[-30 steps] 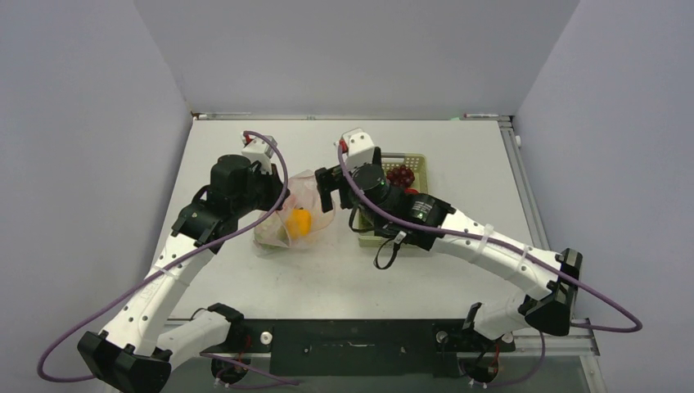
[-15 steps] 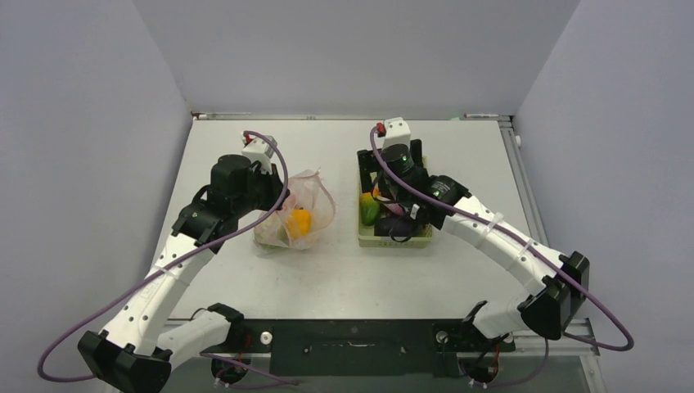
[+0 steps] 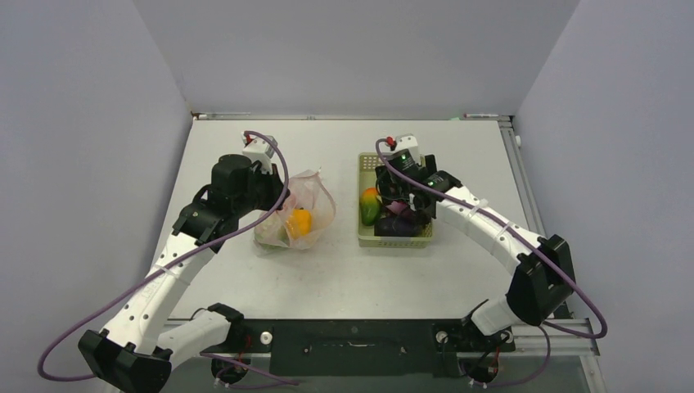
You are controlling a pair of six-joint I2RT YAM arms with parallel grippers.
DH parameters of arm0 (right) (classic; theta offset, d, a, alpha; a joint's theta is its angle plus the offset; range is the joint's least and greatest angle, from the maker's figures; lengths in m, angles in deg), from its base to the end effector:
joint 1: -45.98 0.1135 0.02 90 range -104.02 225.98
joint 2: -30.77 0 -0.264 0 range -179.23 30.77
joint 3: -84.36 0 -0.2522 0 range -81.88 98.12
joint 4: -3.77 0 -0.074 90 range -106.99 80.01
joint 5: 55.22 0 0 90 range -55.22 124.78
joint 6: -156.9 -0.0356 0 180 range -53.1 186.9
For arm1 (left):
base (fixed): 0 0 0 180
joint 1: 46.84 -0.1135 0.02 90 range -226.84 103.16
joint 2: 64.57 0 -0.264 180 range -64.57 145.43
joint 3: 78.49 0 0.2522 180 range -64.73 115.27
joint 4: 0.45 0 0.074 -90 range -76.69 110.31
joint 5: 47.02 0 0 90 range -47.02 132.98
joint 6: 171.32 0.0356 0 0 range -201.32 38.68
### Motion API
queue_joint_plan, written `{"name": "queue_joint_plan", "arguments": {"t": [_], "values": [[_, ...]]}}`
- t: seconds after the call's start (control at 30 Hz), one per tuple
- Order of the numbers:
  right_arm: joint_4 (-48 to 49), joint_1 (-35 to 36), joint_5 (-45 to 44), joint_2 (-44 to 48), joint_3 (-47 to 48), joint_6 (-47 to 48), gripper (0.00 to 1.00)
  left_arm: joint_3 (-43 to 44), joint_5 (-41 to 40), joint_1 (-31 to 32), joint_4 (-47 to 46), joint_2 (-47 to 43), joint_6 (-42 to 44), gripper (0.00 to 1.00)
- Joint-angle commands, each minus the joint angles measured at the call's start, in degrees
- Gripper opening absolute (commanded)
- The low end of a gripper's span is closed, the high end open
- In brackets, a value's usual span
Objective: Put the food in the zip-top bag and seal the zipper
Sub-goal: Pick up the fake vegetable from the bin.
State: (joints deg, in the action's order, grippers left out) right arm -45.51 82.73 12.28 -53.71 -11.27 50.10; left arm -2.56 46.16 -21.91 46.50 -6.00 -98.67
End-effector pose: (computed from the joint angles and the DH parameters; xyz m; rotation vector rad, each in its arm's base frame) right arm 0.2617 0.1784 0.2946 -0.2359 2.3364 -0.0255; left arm 0.1971 -0.0938 0.3599 0.1748 2.1192 -0.5014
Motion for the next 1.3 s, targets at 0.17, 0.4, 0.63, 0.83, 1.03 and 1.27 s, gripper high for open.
{"name": "queue_joint_plan", "arguments": {"t": [0.17, 0.4, 0.63, 0.83, 1.03, 1.27], "values": [[-2.2, 0.1, 1.9, -4.9, -0.6, 2.3, 0.87, 0.1, -0.2, -0.2, -2.4, -0.1, -0.1, 0.0], [-2.3, 0.2, 1.7, -9.4, 0.5, 3.0, 0.78, 0.1, 0.1, -0.2, -2.4, -0.4, -0.1, 0.0], [-2.7, 0.2, 0.4, -13.4, 1.9, 4.0, 0.75, 0.1, 0.2, -0.2, -2.5, -0.4, -0.1, 0.0], [-3.3, 0.9, -0.5, -16.1, 1.7, 4.1, 0.69, 0.1, 0.2, -0.2, -2.4, -0.6, -0.1, 0.0], [-4.2, 3.1, -4.8, -16.4, 2.7, 3.2, 0.41, 0.1, 0.2, -0.2, -2.5, -0.6, -0.1, 0.0], [-7.2, 6.6, -12.2, -14.5, 5.8, 1.9, 0.25, 0.1, 0.1, -0.2, -2.5, -0.6, -0.1, 0.0]]}}
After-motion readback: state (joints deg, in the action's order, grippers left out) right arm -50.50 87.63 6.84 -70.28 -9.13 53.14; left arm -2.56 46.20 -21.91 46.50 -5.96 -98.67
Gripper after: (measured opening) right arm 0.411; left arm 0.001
